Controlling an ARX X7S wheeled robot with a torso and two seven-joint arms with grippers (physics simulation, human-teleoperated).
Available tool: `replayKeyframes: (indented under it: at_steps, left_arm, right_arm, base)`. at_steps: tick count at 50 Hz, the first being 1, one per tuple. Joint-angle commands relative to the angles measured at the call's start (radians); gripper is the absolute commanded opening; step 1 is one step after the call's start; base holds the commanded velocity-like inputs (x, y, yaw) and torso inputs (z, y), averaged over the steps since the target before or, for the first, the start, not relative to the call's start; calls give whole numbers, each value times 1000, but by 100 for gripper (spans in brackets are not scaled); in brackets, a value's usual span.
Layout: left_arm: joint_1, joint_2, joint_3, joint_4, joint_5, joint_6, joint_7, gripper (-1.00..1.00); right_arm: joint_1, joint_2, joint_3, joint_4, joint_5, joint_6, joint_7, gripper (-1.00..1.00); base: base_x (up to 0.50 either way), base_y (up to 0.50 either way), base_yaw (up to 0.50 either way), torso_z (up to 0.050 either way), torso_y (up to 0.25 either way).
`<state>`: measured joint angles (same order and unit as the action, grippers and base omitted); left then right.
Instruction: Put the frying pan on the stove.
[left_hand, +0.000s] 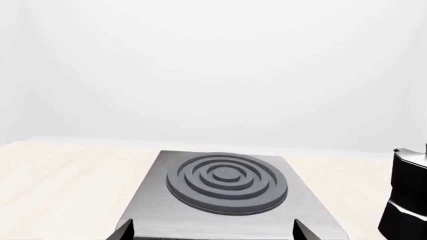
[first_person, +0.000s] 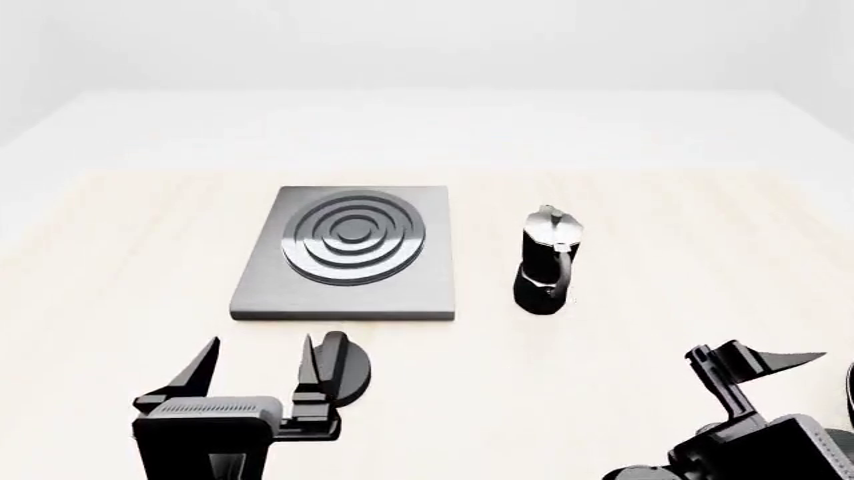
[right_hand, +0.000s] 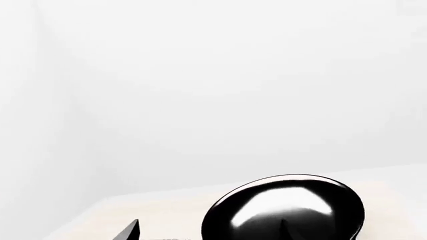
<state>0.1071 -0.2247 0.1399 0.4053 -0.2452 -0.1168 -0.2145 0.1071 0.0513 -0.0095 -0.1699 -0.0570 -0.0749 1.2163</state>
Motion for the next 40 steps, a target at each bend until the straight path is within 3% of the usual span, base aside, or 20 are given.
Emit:
replayKeyframes:
  at_steps: [1, 17, 21, 22, 40]
  left_arm:
    - [-1, -8, 9, -6, -7, 6, -9, 100]
    - [-8, -20, 16, -11, -19, 10, -22, 100]
    - [-8, -22, 21, -16, -19, 14, -24, 100]
    - [-5, -21, 21, -15, -18, 19, -25, 100]
    - [-8, -30, 31, -22, -25, 25, -35, 100]
  right_arm:
    - [18, 9, 1, 67, 19, -40, 58, 100]
    - [28, 3, 38, 66, 105, -15, 121, 100]
    - [37, 7, 32, 79, 109, 9, 130, 100]
    - [112, -5, -1, 174, 106, 80, 118, 100]
    - [144, 13, -40, 208, 113, 99, 144, 100]
  base:
    - [0, 0, 0, 0, 0]
    - [0, 0, 0, 0, 0]
    - [0, 0, 0, 0, 0]
    - [0, 0, 0, 0, 0]
    - [0, 0, 0, 0, 0]
